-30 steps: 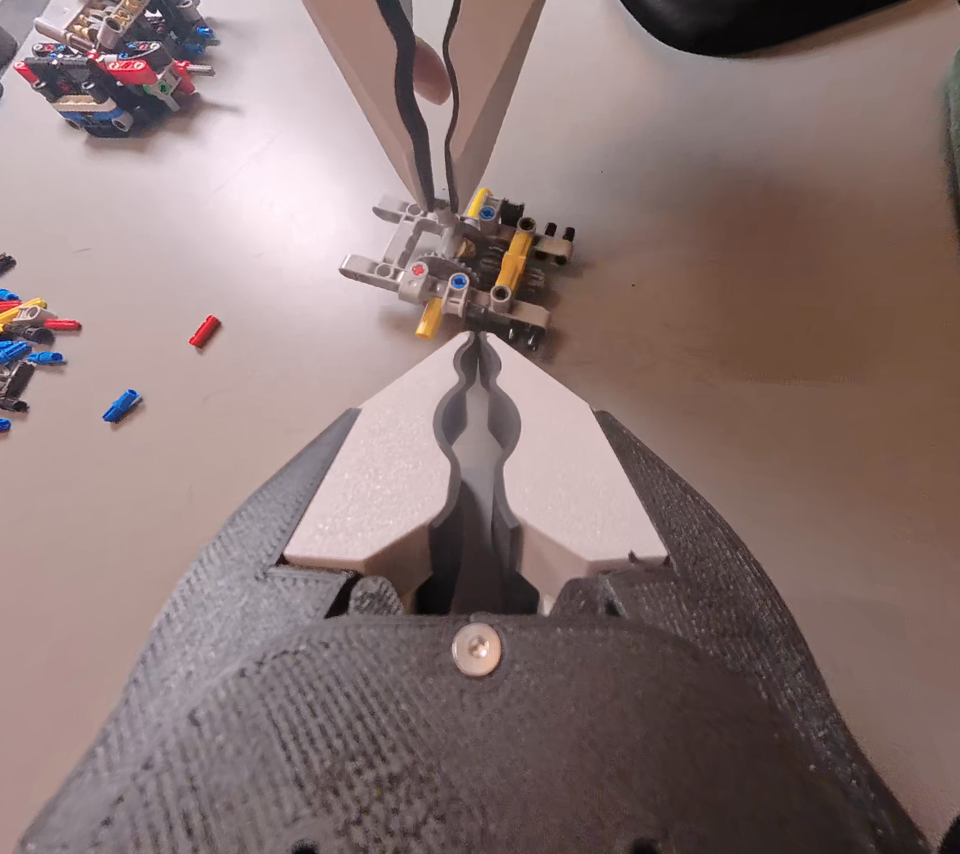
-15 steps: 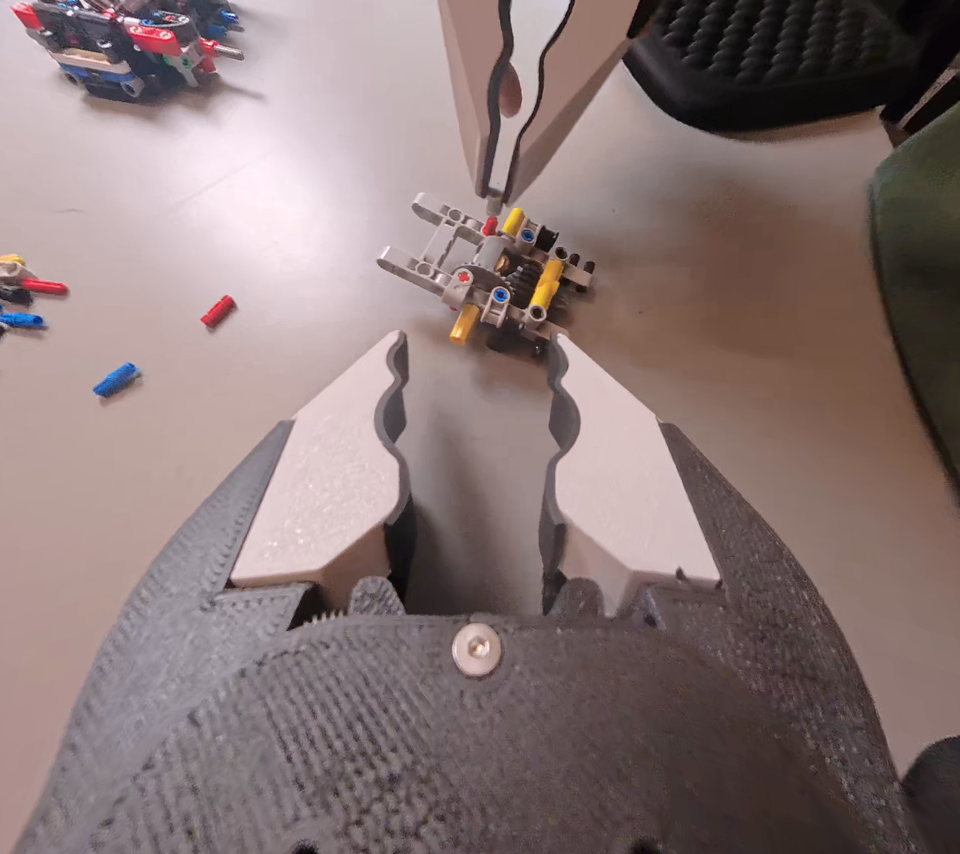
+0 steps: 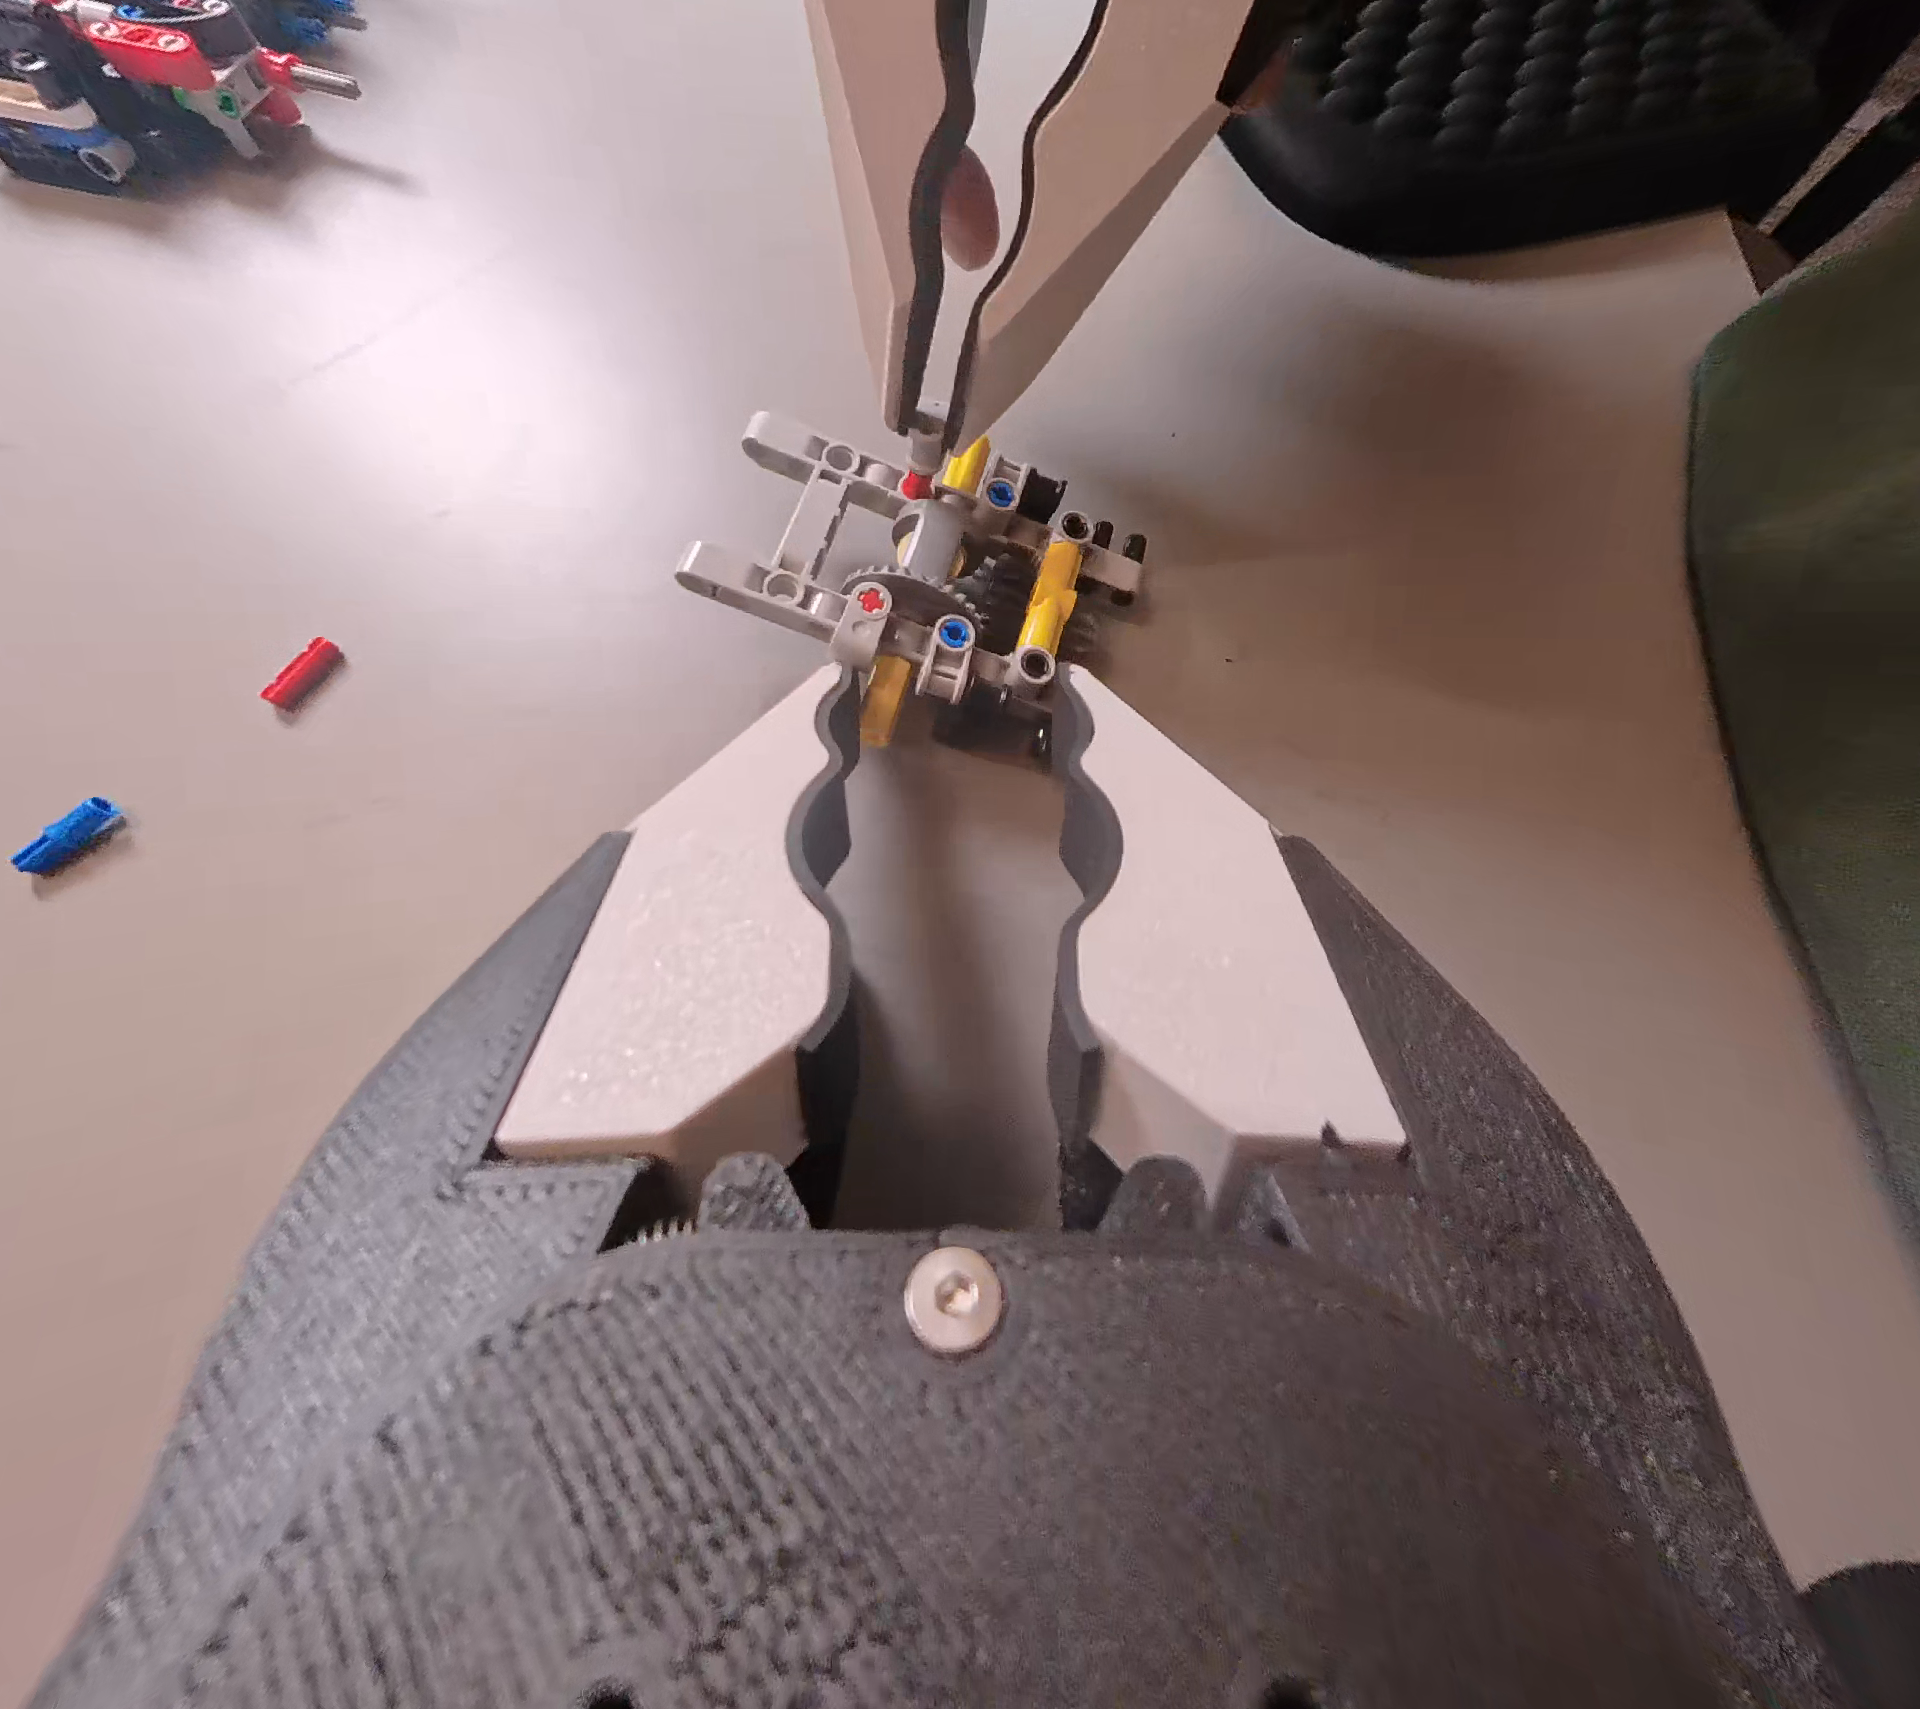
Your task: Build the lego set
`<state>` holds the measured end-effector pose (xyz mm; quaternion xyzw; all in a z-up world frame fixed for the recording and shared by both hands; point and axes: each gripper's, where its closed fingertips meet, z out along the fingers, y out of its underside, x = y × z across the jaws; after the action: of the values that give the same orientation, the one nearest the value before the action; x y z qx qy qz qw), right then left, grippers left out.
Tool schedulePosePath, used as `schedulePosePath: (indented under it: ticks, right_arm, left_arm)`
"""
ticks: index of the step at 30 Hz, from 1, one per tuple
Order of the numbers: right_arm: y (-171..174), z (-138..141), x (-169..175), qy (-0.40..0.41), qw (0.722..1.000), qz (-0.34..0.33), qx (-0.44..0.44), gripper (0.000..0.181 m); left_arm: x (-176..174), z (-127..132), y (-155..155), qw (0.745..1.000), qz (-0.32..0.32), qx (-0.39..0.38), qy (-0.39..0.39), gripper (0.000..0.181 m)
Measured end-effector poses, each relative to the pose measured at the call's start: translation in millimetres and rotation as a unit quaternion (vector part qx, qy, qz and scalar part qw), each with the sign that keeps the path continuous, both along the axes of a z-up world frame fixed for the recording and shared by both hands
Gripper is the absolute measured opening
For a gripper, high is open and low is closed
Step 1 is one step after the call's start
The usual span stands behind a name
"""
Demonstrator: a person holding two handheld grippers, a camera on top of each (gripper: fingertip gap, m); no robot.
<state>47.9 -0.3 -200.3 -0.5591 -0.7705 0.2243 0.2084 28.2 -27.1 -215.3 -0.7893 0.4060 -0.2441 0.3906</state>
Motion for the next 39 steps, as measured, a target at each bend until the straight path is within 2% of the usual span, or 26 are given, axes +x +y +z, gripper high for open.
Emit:
schedulePosePath:
  ticks: [18,39]
  right_arm:
    - [0.4,-1.6,1.1,-0.036,0.997,-0.065,0.033,0.005]
    - [0.2,-9.7,0.9,-0.094,0.995,0.01,0.033,0.005]
  left_arm:
    - [5.1,-0.6,-2.0,0.999,0.045,0.016,0.014,0.034]
    - [6.3,2.1,-3.0,0.998,0.048,-0.015,-0.023,0.034]
